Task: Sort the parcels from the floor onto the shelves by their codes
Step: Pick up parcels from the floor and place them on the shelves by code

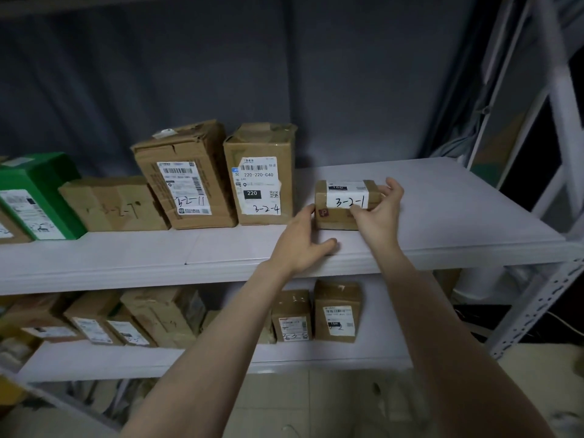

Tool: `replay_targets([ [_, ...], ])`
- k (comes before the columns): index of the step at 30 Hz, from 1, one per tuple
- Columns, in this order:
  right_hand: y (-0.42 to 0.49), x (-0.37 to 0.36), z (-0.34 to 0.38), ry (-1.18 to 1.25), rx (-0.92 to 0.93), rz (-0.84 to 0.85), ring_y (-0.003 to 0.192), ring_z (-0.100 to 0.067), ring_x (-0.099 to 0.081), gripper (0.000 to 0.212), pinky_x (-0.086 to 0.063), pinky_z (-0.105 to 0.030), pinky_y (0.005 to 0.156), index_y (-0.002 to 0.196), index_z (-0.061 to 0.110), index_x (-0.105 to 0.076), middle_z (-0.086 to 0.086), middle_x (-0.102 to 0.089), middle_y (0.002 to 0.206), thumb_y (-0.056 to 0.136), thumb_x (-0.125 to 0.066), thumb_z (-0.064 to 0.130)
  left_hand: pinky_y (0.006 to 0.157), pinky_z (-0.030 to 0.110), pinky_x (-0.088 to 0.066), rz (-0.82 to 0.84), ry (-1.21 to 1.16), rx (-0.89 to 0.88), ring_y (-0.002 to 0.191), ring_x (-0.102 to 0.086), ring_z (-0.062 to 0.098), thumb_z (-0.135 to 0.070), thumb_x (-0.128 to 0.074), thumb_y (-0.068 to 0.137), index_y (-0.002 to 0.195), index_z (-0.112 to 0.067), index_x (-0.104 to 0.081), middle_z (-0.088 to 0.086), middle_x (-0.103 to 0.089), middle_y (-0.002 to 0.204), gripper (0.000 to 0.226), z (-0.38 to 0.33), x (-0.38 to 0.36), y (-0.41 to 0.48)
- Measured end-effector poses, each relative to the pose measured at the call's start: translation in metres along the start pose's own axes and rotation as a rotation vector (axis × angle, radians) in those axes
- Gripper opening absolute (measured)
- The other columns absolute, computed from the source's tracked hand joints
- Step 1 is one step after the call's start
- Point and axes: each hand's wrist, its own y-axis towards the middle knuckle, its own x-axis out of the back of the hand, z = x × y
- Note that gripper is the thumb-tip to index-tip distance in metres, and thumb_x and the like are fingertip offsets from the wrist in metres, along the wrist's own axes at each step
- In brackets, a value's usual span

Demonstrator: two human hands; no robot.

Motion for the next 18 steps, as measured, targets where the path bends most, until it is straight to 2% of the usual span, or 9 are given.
replay_targets([
  [1,0.001,-0.003,-0.006,-0.034,0.016,-0.027,0.115,-0.017,-0.057,0.086,-0.048,-0.012,0.09,0.145,0.007,-0.026,-0.003,-0.047,0.129,0.075,-0.073,-0.005,0.095,0.025,-0.039,-0.008,-0.008,0.008,0.12,-0.052,0.022,-0.04,-0.069,0.073,0.141,-0.012,-0.041,0.008,-0.055,0.134,0.079,0.002,-0.004,0.002],
  [3,0.002,-0.009,-0.017,-0.15,0.047,-0.108,0.121,-0.024,-0.053,0.082,-0.047,-0.029,0.103,0.14,0.005,-0.035,-0.009,-0.047,0.132,0.071,-0.078,0.003,0.096,0.03,-0.042,-0.035,0.027,0.02,0.118,-0.052,0.024,-0.041,-0.07,0.075,0.139,-0.012,-0.043,0.009,-0.056,0.13,0.076,0.009,-0.012,0.006],
  [6,0.003,-0.013,-0.024,-0.34,0.168,-0.204,0.121,-0.03,-0.047,0.067,-0.041,-0.045,0.106,0.126,0.003,-0.048,-0.012,-0.052,0.126,0.067,-0.078,0.011,0.091,0.031,-0.045,-0.085,0.063,0.023,0.11,-0.054,0.021,-0.038,-0.075,0.077,0.134,-0.013,-0.046,0.005,-0.055,0.123,0.068,0.018,-0.018,0.006],
  [9,0.007,-0.015,-0.03,-0.4,0.171,-0.164,0.121,-0.029,-0.048,0.068,-0.042,-0.045,0.104,0.128,0.008,-0.046,-0.008,-0.059,0.124,0.069,-0.077,0.016,0.097,0.036,-0.045,-0.128,0.005,0.029,0.115,-0.053,0.02,-0.042,-0.073,0.074,0.134,-0.012,-0.048,0.004,-0.056,0.128,0.072,0.023,-0.018,0.008],
  [15,0.01,-0.017,-0.036,-0.277,0.128,-0.072,0.106,-0.017,-0.065,0.067,-0.056,-0.042,0.091,0.124,0.012,-0.039,-0.003,-0.064,0.118,0.071,-0.079,0.015,0.103,0.039,-0.043,-0.131,0.009,0.041,0.121,-0.051,0.021,-0.048,-0.069,0.07,0.132,-0.011,-0.05,0.006,-0.054,0.133,0.074,0.024,-0.019,0.007],
  [18,0.008,-0.019,-0.035,-0.274,0.133,-0.051,0.099,-0.019,-0.068,0.064,-0.057,-0.042,0.089,0.12,0.013,-0.04,-0.001,-0.065,0.111,0.07,-0.08,0.015,0.104,0.033,-0.041,-0.121,-0.011,0.045,0.122,-0.049,0.021,-0.047,-0.066,0.07,0.131,-0.009,-0.048,0.008,-0.05,0.133,0.074,0.024,-0.018,0.005],
])
